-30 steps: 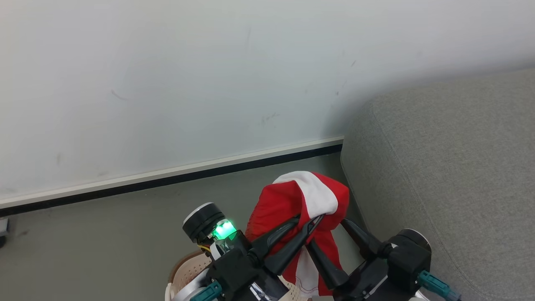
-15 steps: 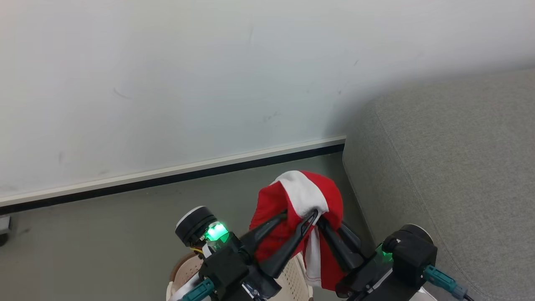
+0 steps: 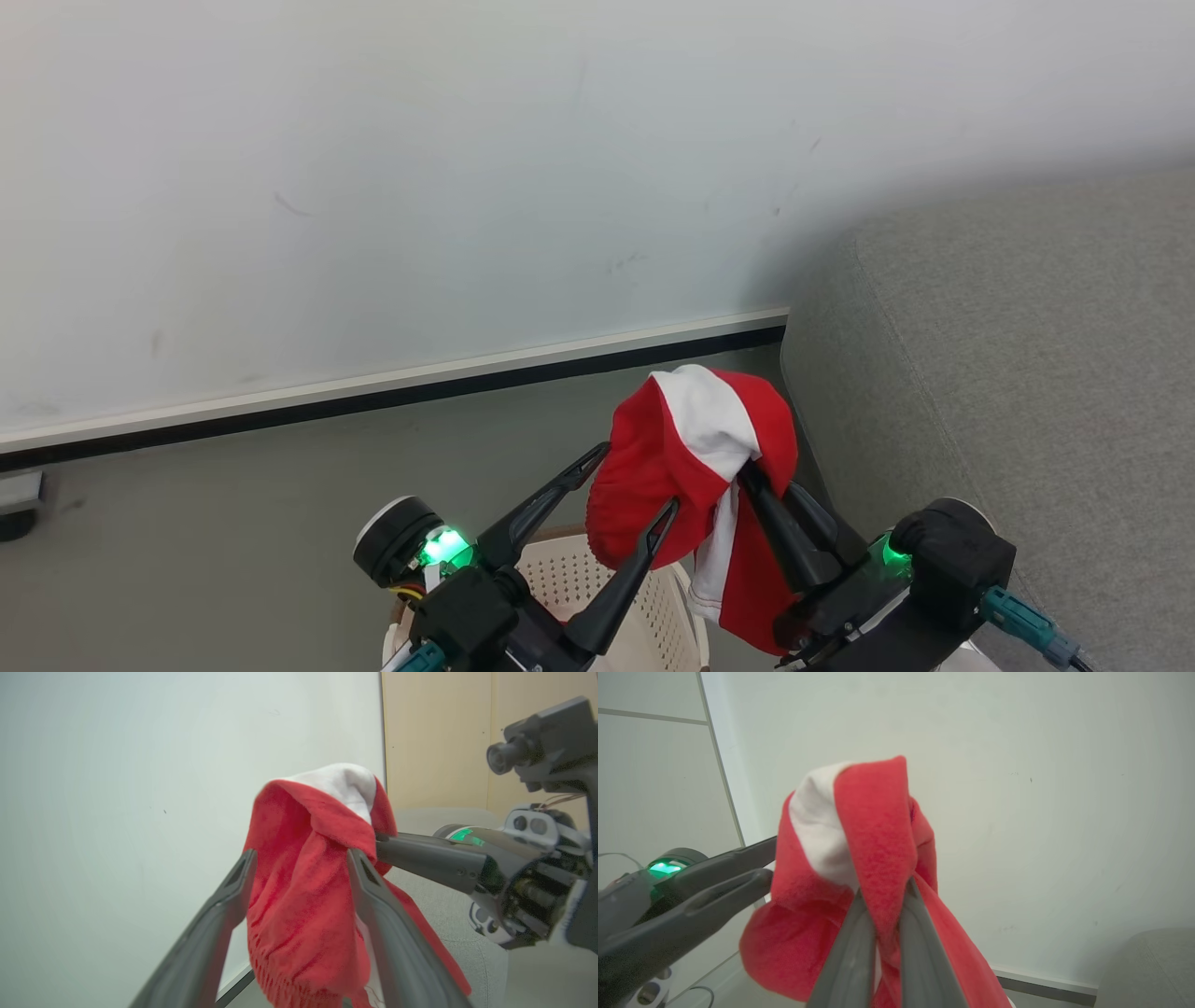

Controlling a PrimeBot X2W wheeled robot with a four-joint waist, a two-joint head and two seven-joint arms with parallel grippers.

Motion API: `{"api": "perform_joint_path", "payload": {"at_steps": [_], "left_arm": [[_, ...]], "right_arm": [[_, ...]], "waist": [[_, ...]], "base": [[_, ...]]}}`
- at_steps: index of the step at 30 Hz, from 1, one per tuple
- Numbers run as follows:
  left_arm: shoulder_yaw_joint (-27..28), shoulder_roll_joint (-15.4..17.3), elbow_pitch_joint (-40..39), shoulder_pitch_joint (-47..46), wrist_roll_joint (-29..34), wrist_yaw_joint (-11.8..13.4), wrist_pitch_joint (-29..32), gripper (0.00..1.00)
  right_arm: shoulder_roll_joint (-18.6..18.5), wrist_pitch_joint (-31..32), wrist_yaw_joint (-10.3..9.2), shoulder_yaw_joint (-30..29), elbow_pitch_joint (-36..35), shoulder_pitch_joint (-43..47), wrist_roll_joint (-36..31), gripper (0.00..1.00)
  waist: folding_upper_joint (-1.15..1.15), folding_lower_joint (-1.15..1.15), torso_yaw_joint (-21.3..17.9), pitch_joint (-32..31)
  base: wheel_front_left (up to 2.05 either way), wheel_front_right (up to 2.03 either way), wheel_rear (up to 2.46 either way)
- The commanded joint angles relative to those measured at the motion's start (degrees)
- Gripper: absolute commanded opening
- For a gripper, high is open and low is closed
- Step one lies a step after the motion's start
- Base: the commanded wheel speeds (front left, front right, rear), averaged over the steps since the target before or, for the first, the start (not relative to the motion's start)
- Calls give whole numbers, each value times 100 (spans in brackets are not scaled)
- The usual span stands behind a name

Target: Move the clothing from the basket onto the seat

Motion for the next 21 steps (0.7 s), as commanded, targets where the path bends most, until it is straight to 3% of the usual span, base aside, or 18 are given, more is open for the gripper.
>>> {"api": "perform_joint_path", "payload": {"at_steps": [1, 9, 21], "left_arm": [[23, 43, 18, 74, 34, 5, -27, 100], [22, 65, 89, 122, 56, -58, -27, 100], [-137, 74, 196, -250, 154, -125, -26, 100]], "right_arm": [[18, -12, 2, -30, -23, 54, -46, 0], [33, -12, 2, -241, -97, 37, -120, 0], [128, -12, 2, -655, -326, -40, -266, 0]], "waist": [[0, 0, 17, 14], [0, 0, -169, 155], [0, 0, -1089, 610]], "base": [[0, 0, 0], [0, 0, 0], [0, 0, 0]]}}
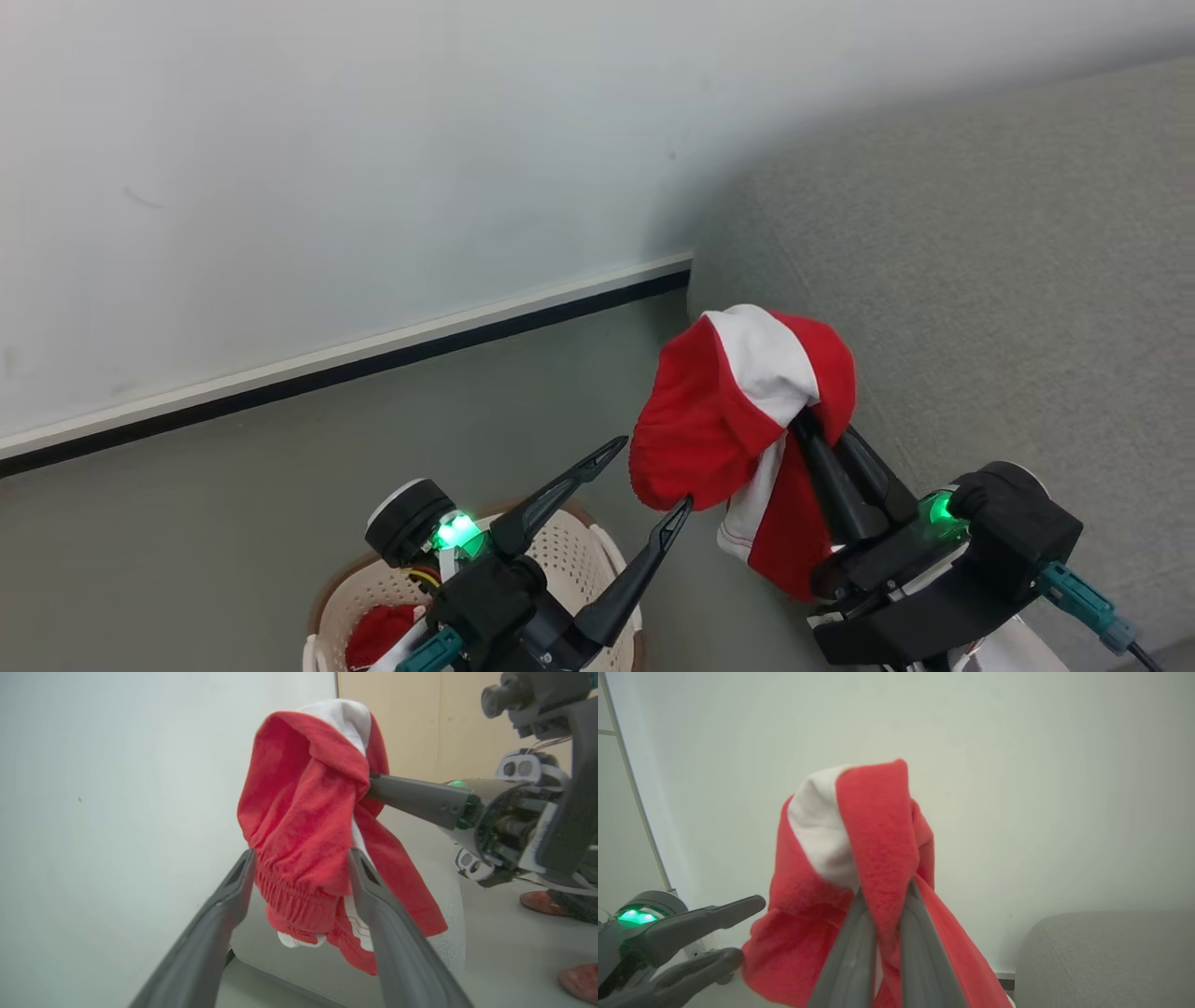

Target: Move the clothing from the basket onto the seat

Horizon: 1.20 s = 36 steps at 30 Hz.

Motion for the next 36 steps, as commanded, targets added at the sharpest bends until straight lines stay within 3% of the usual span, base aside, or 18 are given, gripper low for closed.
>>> {"api": "perform_joint_path", "payload": {"at_steps": [1, 6, 21, 36], "left_arm": [[-14, 18, 36, -95, 55, -20, -25, 100], [-179, -20, 168, -351, 65, -45, -25, 100], [-321, 79, 347, -620, 57, -68, -25, 100], [-702, 205, 420, -1024, -46, -90, -11, 100]], "right_arm": [[28, -12, 2, -42, -54, -48, -46, 0], [67, -12, 2, -266, -173, -86, -80, 0], [317, -12, 2, -479, -313, 15, -169, 0], [467, -12, 2, -945, -345, -22, -263, 0]], "waist": [[0, 0, -453, 245], [0, 0, -941, 421], [0, 0, -1799, 649], [0, 0, -1726, 1100]], "base": [[0, 0, 0], [0, 0, 0], [0, 0, 0], [0, 0, 0]]}}
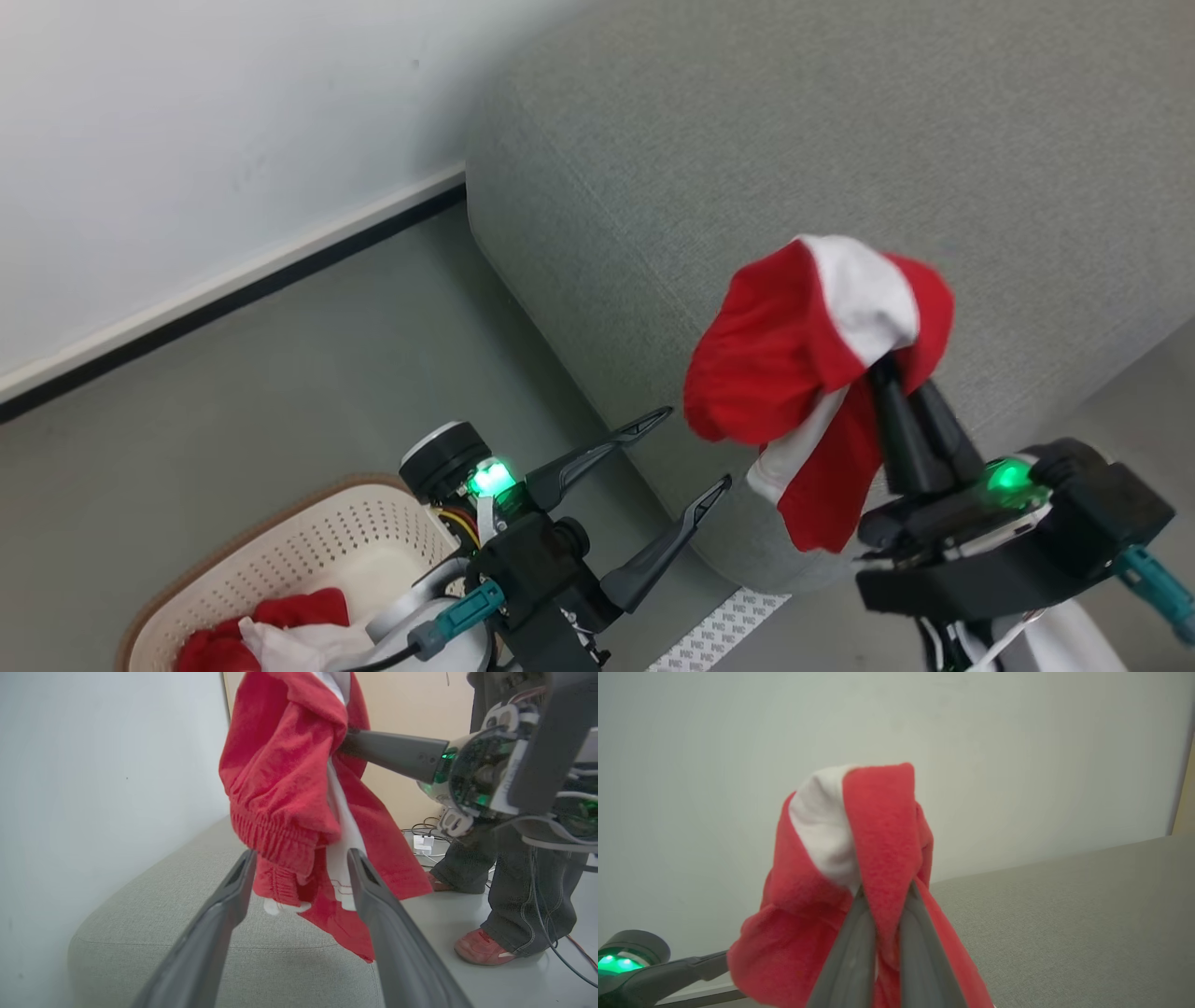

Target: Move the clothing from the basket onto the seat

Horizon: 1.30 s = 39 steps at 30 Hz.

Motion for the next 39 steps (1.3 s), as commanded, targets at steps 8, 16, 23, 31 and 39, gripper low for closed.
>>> {"api": "perform_joint_path", "payload": {"at_steps": [8, 16, 23, 31, 39], "left_arm": [[-505, 151, -58, -841, 55, -3, 275, 100], [-1029, 319, -53, -1669, -198, -4, 487, 100], [-1265, 319, -130, -2194, -356, -5, 677, 100], [-1432, 323, -113, -2613, -317, 5, 765, 100], [-1480, 421, -71, -2731, -337, 4, 869, 100]], "right_arm": [[-1, -12, 2, -805, 69, -830, -361, 0], [-271, -11, 2, -1646, 120, -1908, -208, 0], [-931, -11, 2, -2343, 278, -3121, -58, 0], [-1469, -11, 2, -2964, 603, -4168, 130, 0], [-1695, -11, 2, -3202, 1710, -4287, 201, 0]], "waist": [[0, 0, 366, 1060], [0, 0, 567, 1841], [0, 0, 641, 2483], [0, 0, 786, 3082], [0, 0, 852, 3476]], "base": [[0, 0, 0], [0, 0, 0], [0, 0, 0], [0, 0, 0], [0, 0, 0]]}}
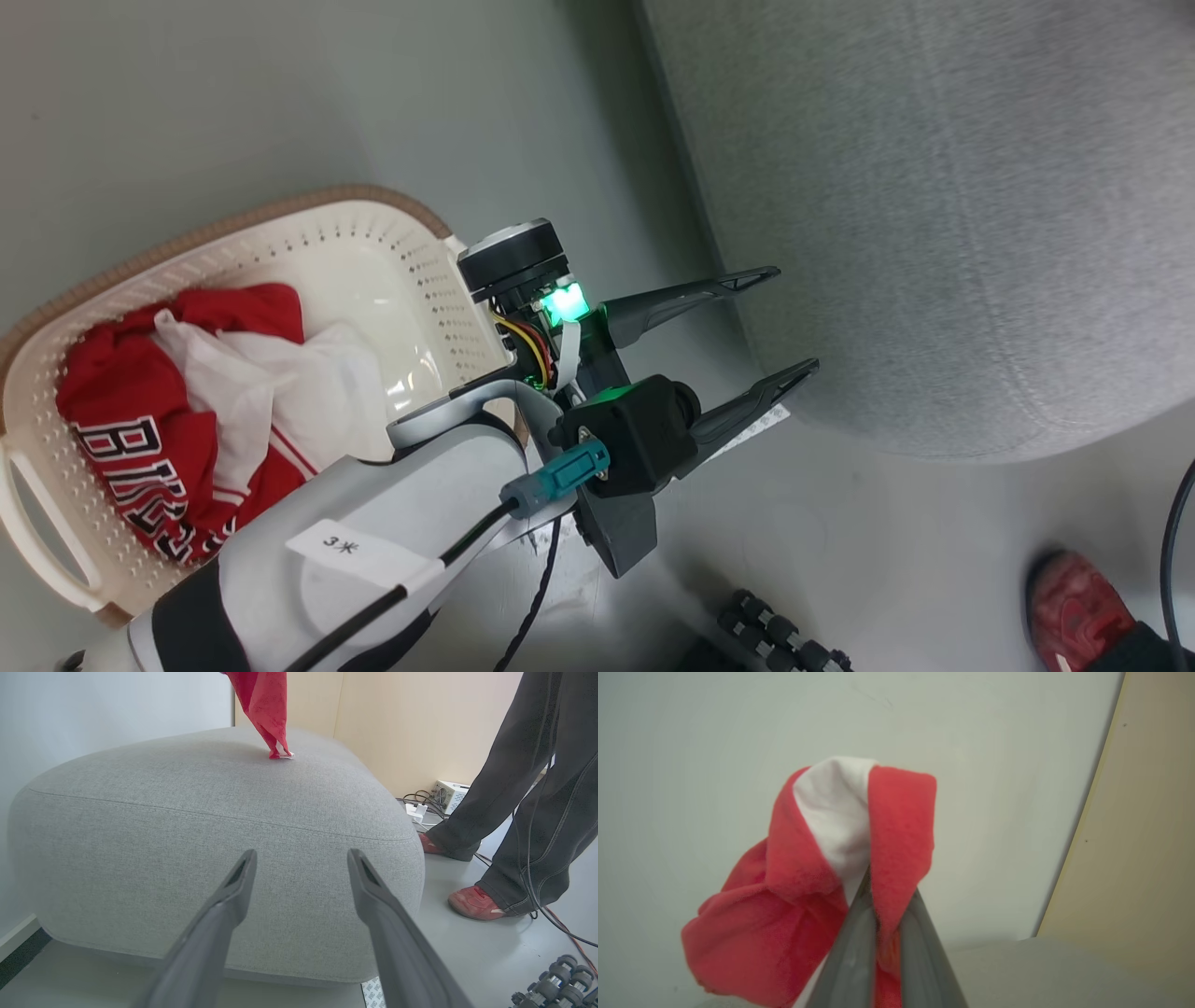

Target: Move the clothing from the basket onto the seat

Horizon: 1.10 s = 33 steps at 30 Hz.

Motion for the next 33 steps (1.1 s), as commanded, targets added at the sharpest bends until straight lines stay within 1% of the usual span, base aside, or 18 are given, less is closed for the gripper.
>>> {"api": "perform_joint_path", "payload": {"at_steps": [1, 5, 10, 11, 12, 13, 14, 18, 22, 23, 24, 25, 27, 30, 32, 33], "left_arm": [[-42, 39, -2, -68, 58, 11, -1, 100], [-94, 69, 29, -25, 103, 40, 7, 100], [-145, 84, 40, -6, 98, 51, 44, 100], [-165, 98, 45, -25, 129, 59, 65, 100], [-165, 98, 45, -25, 129, 59, 65, 100], [-180, 106, 37, -35, 130, 99, 96, 100], [-186, 96, 21, -21, 128, 126, 111, 100], [-211, 52, -12, 60, 111, 200, 107, 100], [-213, 46, -15, 82, 95, 255, 86, 100], [-195, 59, -5, 72, 89, 285, 66, 100], [-195, 59, -5, 72, 89, 285, 66, 100], [-179, 74, 15, 65, 78, 300, 46, 100], [-173, 72, 25, 67, 57, 325, 10, 100], [-143, 89, 52, 91, 39, 382, -51, 100], [-100, 87, 87, 133, 40, 474, -104, 100], [-49, 72, 115, 164, 26, 559, -125, 100]], "right_arm": [[-30, -11, 2, -2, 228, 50, 47, 0], [146, -11, 2, 14, 1167, 85, 204, 0], [320, -11, 2, 142, 2265, -129, 352, 0], [355, -11, 2, 177, 2444, -160, 353, 0], [355, -11, 2, 177, 2444, -160, 353, 0], [450, -11, 2, 297, 2802, -216, 373, 0], [458, -10, 2, 395, 2979, -232, 363, 0], [442, -11, 2, 601, 3368, -331, 411, 0], [400, -10, 2, 672, 3462, -335, 517, 0], [376, -10, 2, 698, 3490, -331, 539, 2], [376, -10, 2, 698, 3490, -331, 539, 2], [322, -11, 2, 664, 3503, -332, 514, 100], [284, -11, 2, 605, 3435, -298, 398, 100], [295, -11, 2, 492, 3142, -145, 268, 100], [294, -11, 2, 430, 2852, -8, 171, 100], [311, -11, 2, 402, 2678, 74, 122, 100]], "waist": [[-1, -1, 101, 227], [-1, -1, 110, 265], [-1, -1, 97, 243], [-1, -1, 98, 231], [-1, -1, 98, 231], [-1, -1, 103, 201], [-1, -1, 108, 183], [-1, -1, 138, 103], [-1, -1, 179, 67], [-1, -1, 200, 52], [-1, -1, 200, 52], [-1, -1, 221, 30], [-1, -1, 254, 0], [-1, -1, 307, -85], [-1, -1, 355, -192], [-1, -1, 388, -273]], "base": [[0, 0, 0], [0, 0, 0], [0, 0, 0], [0, 0, 0], [0, 0, 0], [0, 0, 0], [0, 0, 0], [0, 0, 0], [0, 0, 0], [0, 0, 0], [0, 0, 0], [0, 0, 0], [0, 0, 0], [0, 0, 0], [0, 0, 0], [0, 0, 0]]}}
